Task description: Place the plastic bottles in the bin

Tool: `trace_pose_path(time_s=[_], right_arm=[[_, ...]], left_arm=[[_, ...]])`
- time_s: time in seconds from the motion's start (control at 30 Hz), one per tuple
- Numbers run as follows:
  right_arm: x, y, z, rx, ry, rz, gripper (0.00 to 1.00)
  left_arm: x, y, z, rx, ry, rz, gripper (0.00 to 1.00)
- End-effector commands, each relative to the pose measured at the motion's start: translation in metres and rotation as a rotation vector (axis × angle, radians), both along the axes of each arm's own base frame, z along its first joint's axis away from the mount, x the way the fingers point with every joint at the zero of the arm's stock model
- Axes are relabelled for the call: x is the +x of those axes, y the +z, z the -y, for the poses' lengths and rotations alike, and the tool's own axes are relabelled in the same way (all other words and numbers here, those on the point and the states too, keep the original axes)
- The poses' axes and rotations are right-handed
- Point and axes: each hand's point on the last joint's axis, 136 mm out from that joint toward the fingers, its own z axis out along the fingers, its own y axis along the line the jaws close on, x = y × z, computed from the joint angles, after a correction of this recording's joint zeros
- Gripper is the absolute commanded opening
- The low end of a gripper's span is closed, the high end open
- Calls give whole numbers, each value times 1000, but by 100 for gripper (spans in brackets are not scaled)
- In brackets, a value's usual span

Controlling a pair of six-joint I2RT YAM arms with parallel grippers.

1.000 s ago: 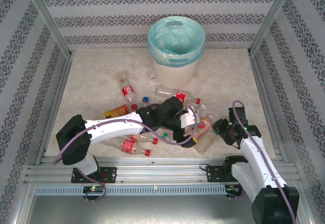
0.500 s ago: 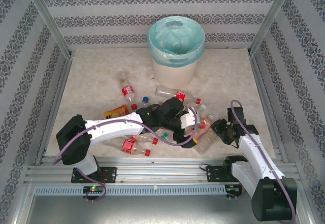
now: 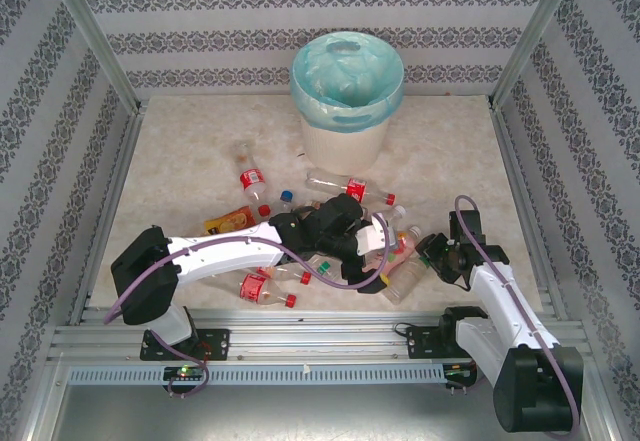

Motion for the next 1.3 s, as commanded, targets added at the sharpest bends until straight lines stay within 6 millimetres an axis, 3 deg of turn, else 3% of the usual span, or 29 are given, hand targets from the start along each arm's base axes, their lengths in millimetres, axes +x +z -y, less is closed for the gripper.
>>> trace_pose_path(time_s=[0.0, 0.27, 0.5, 0.7, 0.9, 1.0, 1.1, 1.27], right_arm=[[-4, -6, 2, -3, 9, -5, 51], [-6, -3, 3, -5, 10, -1, 43], [-7, 15, 17, -90, 10, 31, 35], [-8, 30, 29, -147, -30, 76, 23], [-3, 61, 42, -219, -64, 155, 16], [1, 87, 48, -262, -65, 209, 11], [11, 126, 54, -315, -60, 291, 10], [57, 223, 46, -337, -27, 567, 10]], left_arm=[[-1, 3, 5, 8, -17, 22, 92], [-2, 5, 6, 8, -16, 19, 92], [0, 15, 8, -23, -6, 29, 92], [10, 36, 9, -68, 32, 94, 93], [32, 66, 10, -117, 108, 197, 95], [45, 84, 9, -145, 150, 196, 95], [62, 105, 5, -183, 199, 177, 94], [110, 151, -9, -252, 310, 155, 93]])
